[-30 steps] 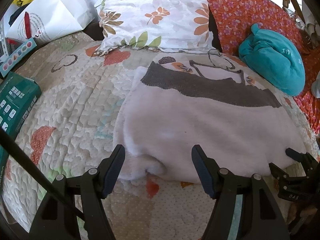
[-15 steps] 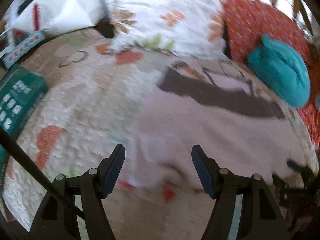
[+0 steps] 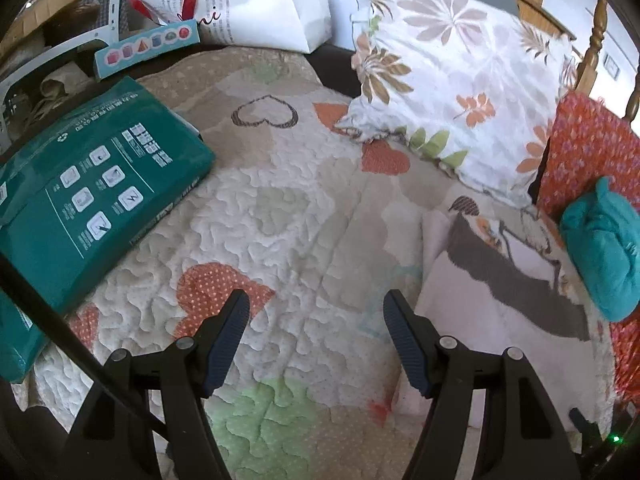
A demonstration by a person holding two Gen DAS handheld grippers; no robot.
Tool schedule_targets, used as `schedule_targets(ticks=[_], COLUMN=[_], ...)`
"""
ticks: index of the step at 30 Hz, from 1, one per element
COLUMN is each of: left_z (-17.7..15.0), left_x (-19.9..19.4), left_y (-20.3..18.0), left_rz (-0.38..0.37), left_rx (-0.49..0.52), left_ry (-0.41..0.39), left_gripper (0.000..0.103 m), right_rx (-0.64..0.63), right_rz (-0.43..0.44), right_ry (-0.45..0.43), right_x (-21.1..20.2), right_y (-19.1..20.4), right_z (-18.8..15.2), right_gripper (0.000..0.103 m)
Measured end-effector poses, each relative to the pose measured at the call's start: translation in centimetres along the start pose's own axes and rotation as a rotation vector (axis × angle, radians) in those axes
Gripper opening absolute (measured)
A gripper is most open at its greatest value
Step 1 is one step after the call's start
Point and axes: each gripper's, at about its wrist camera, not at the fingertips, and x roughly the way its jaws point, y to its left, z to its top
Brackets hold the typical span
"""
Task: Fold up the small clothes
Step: 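Grasp the sweater's side edge with the right tool and fold it lengthwise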
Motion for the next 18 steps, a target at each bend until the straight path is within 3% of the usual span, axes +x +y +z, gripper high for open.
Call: schedule_targets(ticks=[4,7,15,18], left_z=[0.0,0.2,1.5,1.6], left_x=[-0.5,-0.7,-1.6,-1.7], left_y=[0.0,0.3,3.9,5.1], left_rz=[-0.049,-0.040,-0.036,-0.039], left_rx=[0.006,-0.002,-0.125,-0.154], left_ry=[0.015,0.010,-0.024,-0.020], left_gripper=[0.069,0.069,0.069,0.069], right_rx=[0.044,0.053,-0.318,-0.455], right_rz=[0.005,0.044,0.242,0.239], right_ry=[0.021,0.006,-0.035,-0.023], right_x=[-0.9,-2.4,-2.7,-0.6], right_y=[-0.4,0.9,16.2,22.4], right_z=[-0.1,0.5,3.3,3.8], right_gripper=[0.099,0.091,0.084,0.078])
